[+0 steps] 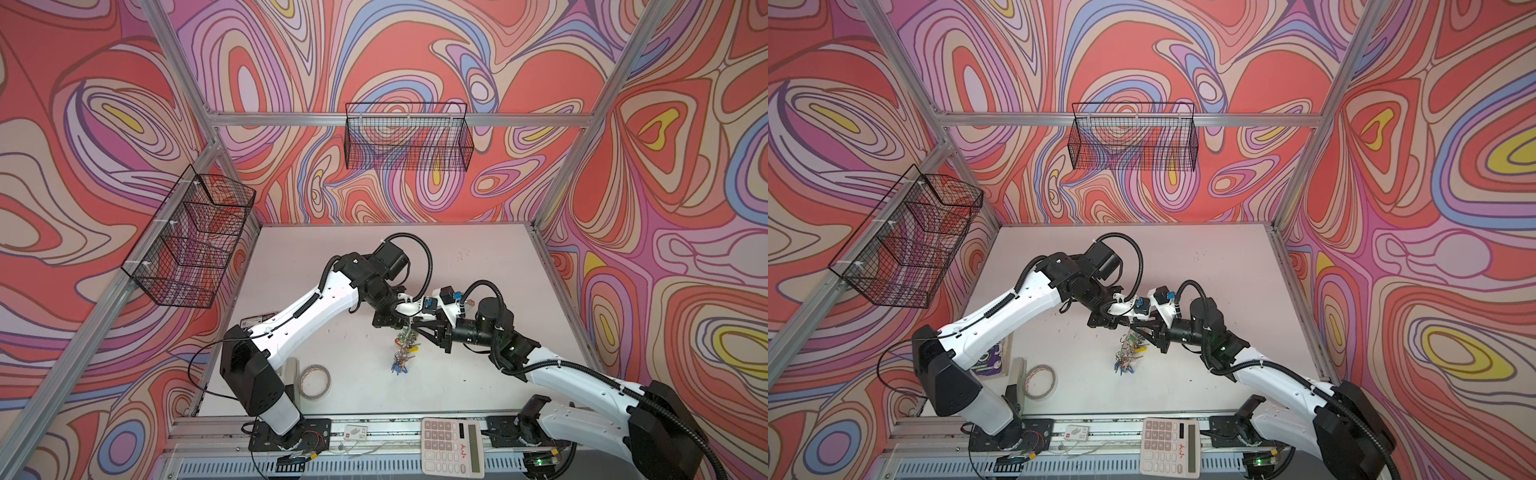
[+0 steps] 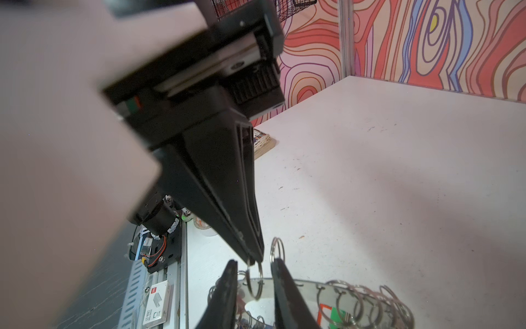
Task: Attach keys to a key ring
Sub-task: Pass the keyring.
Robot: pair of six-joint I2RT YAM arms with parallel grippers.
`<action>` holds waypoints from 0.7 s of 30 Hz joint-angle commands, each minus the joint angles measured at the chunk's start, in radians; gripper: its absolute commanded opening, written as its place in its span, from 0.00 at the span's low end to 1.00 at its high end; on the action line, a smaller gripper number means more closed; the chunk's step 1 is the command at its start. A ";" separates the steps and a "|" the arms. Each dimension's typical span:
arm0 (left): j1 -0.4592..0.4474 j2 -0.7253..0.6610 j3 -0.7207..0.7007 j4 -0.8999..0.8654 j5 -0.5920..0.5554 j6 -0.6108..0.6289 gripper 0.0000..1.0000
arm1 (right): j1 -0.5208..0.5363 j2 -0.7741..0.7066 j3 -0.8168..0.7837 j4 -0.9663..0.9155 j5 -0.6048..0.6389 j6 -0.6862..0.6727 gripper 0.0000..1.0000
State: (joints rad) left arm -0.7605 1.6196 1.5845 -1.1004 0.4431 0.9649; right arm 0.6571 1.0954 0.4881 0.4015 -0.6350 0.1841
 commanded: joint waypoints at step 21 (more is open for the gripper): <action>0.023 -0.012 -0.019 0.035 0.092 -0.042 0.00 | 0.016 0.029 -0.030 0.032 0.047 -0.011 0.00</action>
State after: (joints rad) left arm -0.7513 1.6199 1.5803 -1.0927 0.4488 0.9649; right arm 0.6682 1.1149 0.4770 0.4095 -0.6262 0.1925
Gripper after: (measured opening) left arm 0.047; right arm 0.048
